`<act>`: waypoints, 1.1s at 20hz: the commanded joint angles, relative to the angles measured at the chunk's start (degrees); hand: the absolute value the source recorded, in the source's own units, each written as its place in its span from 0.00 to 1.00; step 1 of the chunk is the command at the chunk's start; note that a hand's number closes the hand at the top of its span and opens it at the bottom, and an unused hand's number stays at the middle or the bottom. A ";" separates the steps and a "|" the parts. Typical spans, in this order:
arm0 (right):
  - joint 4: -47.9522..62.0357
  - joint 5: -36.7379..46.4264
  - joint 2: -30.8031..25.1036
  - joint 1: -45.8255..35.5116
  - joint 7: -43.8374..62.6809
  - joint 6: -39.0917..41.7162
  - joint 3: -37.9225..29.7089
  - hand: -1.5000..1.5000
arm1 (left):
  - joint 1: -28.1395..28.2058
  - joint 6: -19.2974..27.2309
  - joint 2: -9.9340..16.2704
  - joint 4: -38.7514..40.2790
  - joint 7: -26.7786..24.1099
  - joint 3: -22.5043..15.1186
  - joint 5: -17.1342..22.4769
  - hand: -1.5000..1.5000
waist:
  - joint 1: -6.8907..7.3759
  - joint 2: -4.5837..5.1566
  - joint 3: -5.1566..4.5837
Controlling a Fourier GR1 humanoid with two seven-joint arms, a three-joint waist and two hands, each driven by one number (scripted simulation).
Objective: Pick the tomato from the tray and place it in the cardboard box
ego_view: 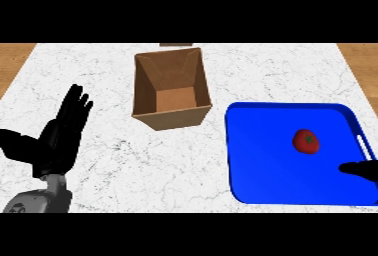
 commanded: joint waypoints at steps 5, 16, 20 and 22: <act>5.33 8.00 7.35 -4.80 -0.34 0.90 0.24 0.00 | 1.14 -1.60 -1.09 -1.04 0.14 2.14 -1.11 0.50 | -0.07 -0.01 0.01; 6.41 12.77 12.80 -2.73 -4.58 2.44 -1.70 0.00 | 0.13 -4.59 -1.76 1.60 -0.88 4.43 -1.50 0.50 | -0.17 -0.02 0.01; 11.13 16.10 15.78 -5.24 -5.24 0.27 -0.04 0.00 | 1.73 -3.80 -2.27 -2.11 1.19 3.86 -2.37 0.50 | 0.00 -0.01 0.02; 12.07 18.32 15.95 -7.20 -3.26 -0.05 0.61 0.00 | -2.96 -4.62 -1.25 2.48 1.04 5.58 -2.01 0.50 | -0.09 0.02 0.01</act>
